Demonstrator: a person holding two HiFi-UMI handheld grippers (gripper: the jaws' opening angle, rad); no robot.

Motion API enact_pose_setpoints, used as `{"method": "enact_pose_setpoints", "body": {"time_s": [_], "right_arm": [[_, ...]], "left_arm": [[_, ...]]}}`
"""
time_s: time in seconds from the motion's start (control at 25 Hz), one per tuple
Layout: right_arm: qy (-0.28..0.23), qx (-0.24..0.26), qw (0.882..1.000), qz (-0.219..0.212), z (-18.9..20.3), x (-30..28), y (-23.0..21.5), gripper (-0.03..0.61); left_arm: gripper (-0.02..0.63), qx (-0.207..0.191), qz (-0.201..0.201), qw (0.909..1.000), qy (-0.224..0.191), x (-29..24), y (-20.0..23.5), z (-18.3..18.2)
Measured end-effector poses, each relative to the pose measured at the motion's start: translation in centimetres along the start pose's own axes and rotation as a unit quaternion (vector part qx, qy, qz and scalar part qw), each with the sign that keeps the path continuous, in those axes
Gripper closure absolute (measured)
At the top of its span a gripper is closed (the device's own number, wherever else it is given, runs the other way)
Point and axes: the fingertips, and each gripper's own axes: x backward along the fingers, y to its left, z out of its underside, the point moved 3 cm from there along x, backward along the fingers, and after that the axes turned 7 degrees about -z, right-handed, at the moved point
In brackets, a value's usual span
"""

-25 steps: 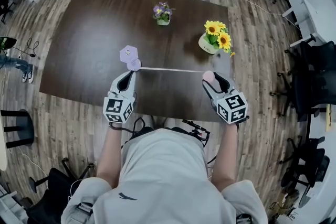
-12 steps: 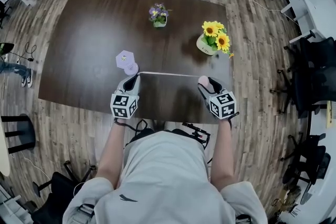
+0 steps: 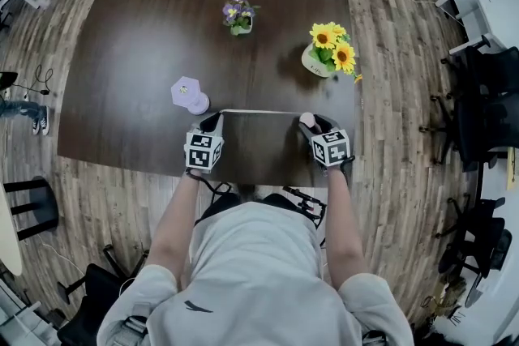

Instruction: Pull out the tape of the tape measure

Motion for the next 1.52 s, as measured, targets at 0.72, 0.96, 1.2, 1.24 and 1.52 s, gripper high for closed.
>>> {"method": "enact_pose_setpoints", "body": {"time_s": [0.72,0.96,1.2,1.24,1.52], "right_arm": [[0.029,0.009,0.999,0.013,1.9,-1.9,0.0,0.362],[0.033,0.010,0.999,0.012,1.9,-2.0,0.0,0.359],[0.035,0.008,0.999,0.018,1.9,-2.0,0.3,0.360],[0.037,0.009,0.999,0.018,1.9,-2.0,0.3,0.355],[0.005,0.019,0.999,0.035,1.0,-0.7,0.9,0.311]], "left_arm": [[0.600,-0.049,-0.016,0.9983,0.026,-1.4,-0.5,0.6],[0.570,-0.036,-0.014,0.9990,0.024,-1.3,-0.6,0.4],[0.551,-0.025,-0.011,0.9994,0.019,-0.9,-0.6,0.2],[0.551,-0.024,-0.011,0.9995,0.020,-0.8,-0.6,0.3],[0.551,-0.006,-0.015,0.9999,0.000,0.9,-0.1,0.5]]}}
